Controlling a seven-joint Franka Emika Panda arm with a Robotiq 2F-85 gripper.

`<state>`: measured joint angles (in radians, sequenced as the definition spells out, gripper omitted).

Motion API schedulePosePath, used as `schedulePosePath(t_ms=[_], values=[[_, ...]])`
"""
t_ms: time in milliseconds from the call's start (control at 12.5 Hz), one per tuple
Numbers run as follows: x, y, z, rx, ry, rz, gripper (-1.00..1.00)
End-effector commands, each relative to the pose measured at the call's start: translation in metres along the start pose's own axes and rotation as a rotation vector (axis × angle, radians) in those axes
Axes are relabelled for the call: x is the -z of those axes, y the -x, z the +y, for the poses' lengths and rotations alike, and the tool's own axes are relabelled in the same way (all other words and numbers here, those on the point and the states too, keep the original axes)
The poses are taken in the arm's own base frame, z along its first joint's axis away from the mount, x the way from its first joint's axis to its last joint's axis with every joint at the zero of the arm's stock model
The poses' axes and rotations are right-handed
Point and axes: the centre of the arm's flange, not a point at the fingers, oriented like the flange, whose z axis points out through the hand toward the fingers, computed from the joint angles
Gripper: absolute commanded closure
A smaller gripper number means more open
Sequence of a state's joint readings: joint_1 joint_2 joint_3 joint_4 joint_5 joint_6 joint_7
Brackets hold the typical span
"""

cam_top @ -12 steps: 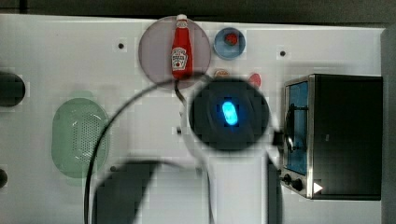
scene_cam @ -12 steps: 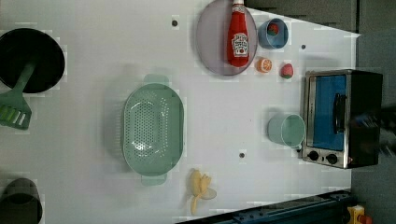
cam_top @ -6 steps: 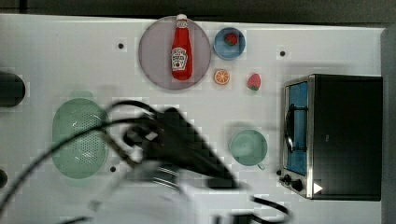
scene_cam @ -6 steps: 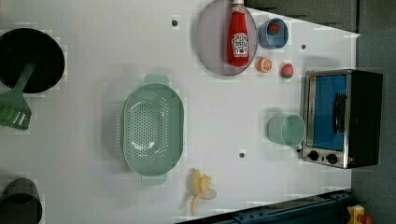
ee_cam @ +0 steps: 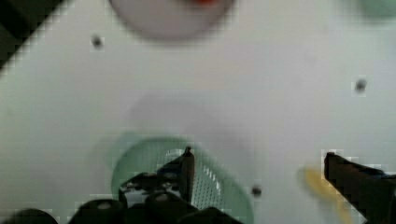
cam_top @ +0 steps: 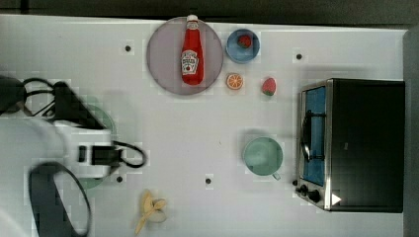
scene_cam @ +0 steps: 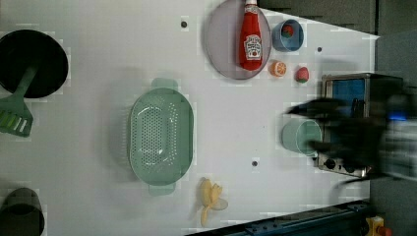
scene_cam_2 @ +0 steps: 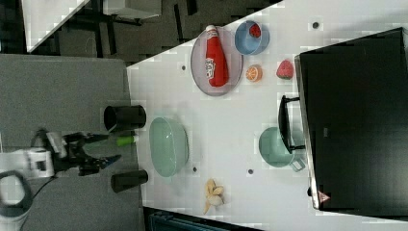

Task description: Drag strainer left to right.

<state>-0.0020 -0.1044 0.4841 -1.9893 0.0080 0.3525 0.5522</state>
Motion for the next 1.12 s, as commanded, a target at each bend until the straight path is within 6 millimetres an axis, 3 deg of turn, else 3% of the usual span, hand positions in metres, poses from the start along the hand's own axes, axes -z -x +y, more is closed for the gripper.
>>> schedulePosePath(t_ms=[80,480,1120], values=[[-0.027,0.032,-0.011,-0.291,0.02,-0.032,-1.0],[-0.12,0.064,-0.046,-0.511,0.061,-0.125,-1.0],[-0.268,0.074,-0.053,-0.625,0.052,-0.264,-1.0]])
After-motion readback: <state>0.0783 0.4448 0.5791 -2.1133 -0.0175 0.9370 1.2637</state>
